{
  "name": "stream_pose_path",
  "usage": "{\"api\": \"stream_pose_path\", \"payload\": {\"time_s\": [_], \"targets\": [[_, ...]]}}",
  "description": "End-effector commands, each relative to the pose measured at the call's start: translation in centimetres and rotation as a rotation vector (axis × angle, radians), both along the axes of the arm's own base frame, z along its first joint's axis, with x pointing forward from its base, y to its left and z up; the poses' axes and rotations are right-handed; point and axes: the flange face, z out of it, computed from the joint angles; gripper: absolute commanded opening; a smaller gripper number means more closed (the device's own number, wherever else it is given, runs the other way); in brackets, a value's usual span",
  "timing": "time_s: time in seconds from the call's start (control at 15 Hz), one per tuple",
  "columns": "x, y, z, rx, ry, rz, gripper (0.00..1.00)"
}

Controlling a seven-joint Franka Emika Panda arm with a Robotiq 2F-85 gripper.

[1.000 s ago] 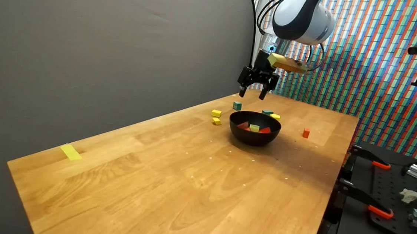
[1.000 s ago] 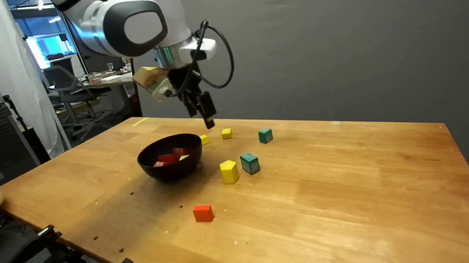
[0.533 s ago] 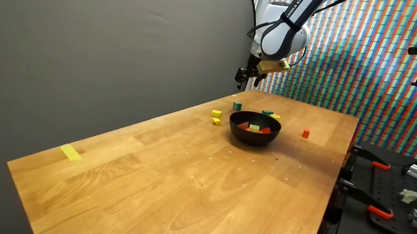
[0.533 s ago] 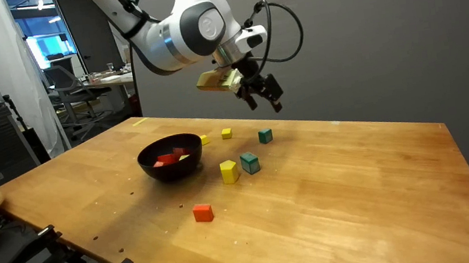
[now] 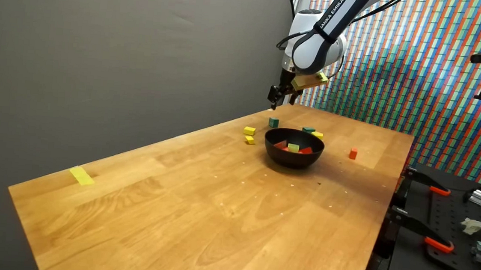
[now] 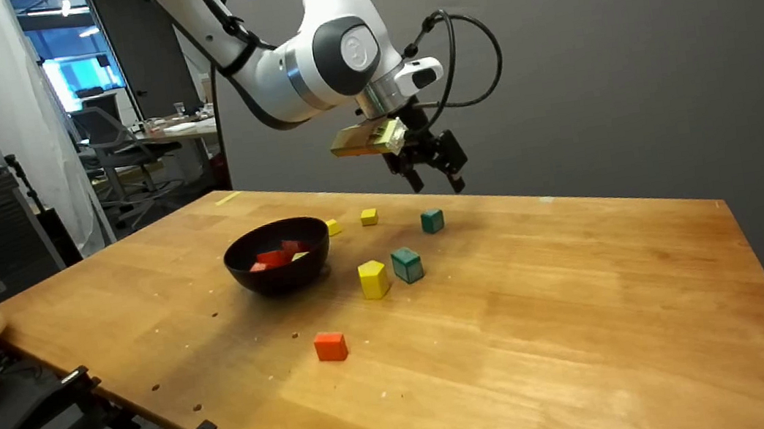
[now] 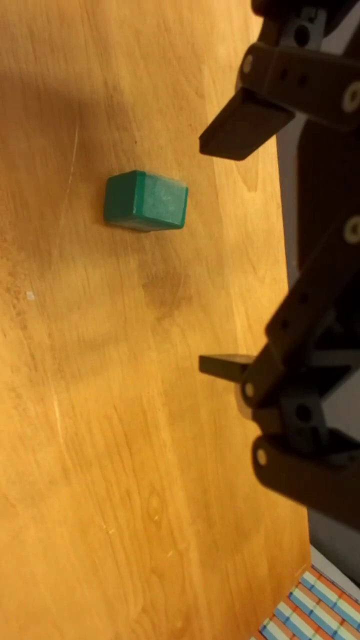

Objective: Put all the toy blocks into the bowl.

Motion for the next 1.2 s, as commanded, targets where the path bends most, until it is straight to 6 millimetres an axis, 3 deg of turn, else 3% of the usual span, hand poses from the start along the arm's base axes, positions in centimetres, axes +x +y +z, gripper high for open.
{"api": "stream_pose_path", "payload": {"time_s": [0.0, 0.4, 0.47, 0.53, 0.73, 0.93, 1.13], "targets": [[0.9, 0.1, -1.4, 0.093, 0.027, -0.036, 1.00], [2.7, 0.9, -4.8, 0.152, 0.073, -0.064, 1.00], [3.1, 0.8, -5.2, 0.149, 0.065, -0.071, 0.75], [3.4, 0.8, -5.5, 0.148, 0.067, -0.073, 0.74], [4.0, 0.7, -5.9, 0.151, 0.072, -0.084, 0.49], [3.4, 0.9, -4.5, 0.147, 0.069, -0.084, 0.27], [1.5, 0.9, -2.4, 0.125, 0.075, -0.100, 0.06]]}}
